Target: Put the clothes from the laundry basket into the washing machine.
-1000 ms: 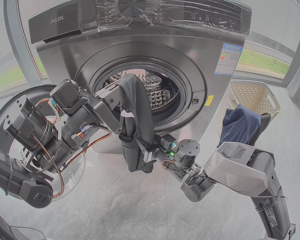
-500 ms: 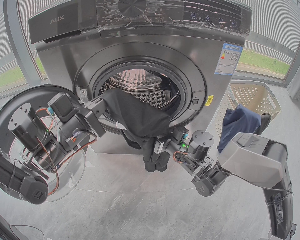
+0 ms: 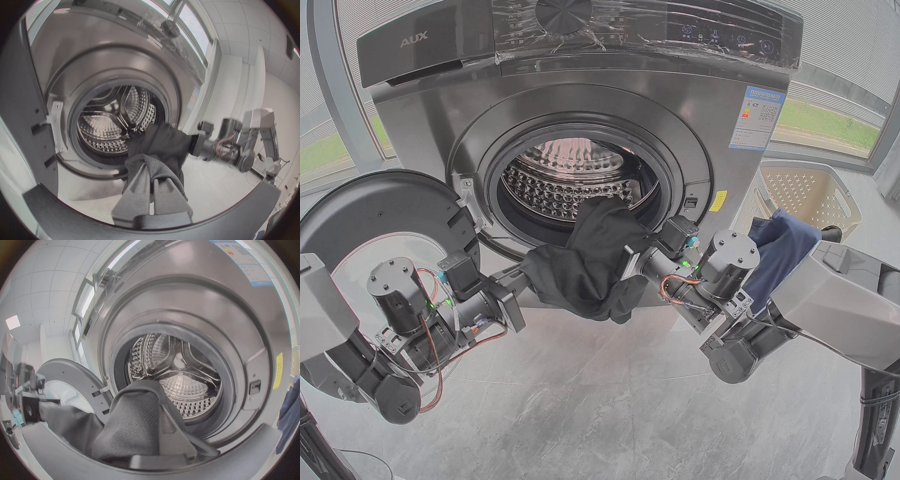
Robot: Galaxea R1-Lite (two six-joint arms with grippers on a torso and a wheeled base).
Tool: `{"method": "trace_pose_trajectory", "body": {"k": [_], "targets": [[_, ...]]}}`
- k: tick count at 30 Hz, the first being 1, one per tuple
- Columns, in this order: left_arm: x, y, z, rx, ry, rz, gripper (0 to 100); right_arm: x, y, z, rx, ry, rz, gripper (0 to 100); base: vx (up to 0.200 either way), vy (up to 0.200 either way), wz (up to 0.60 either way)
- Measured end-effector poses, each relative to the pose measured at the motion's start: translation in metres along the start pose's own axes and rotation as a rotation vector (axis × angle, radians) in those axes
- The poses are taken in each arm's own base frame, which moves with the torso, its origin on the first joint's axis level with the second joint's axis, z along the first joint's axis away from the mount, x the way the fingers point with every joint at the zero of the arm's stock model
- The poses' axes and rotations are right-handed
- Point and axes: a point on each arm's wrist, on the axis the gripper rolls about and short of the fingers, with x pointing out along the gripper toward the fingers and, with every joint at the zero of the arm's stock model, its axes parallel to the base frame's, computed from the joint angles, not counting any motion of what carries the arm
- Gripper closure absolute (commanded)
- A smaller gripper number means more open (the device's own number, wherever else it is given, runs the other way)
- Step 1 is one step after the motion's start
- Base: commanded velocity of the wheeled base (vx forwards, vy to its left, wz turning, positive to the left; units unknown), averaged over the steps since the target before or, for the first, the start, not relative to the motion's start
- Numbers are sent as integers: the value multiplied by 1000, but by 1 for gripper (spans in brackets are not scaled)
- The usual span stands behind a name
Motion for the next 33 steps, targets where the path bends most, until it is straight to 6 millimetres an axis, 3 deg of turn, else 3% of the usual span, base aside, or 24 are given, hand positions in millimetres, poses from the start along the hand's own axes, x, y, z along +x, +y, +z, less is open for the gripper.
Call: {"method": "trace_pose_trajectory", "body": {"k": [9, 14, 15, 24, 33], "targets": [[2, 4, -43, 5, 150, -12, 100, 0, 13, 21, 7, -48, 31, 100, 0, 0, 0], [2, 6, -55, -5, 189, -14, 100, 0, 17, 26, 10, -60, 41, 100, 0, 0, 0], [2, 6, -56, -6, 192, -14, 0, 0, 17, 26, 10, -61, 42, 100, 0, 0, 0], [1, 6, -62, -14, 217, -14, 0, 0, 18, 28, 11, -65, 44, 100, 0, 0, 0], [-22, -3, -83, 67, 343, -104, 0, 1, 15, 30, 8, -74, 37, 100, 0, 0, 0]]}}
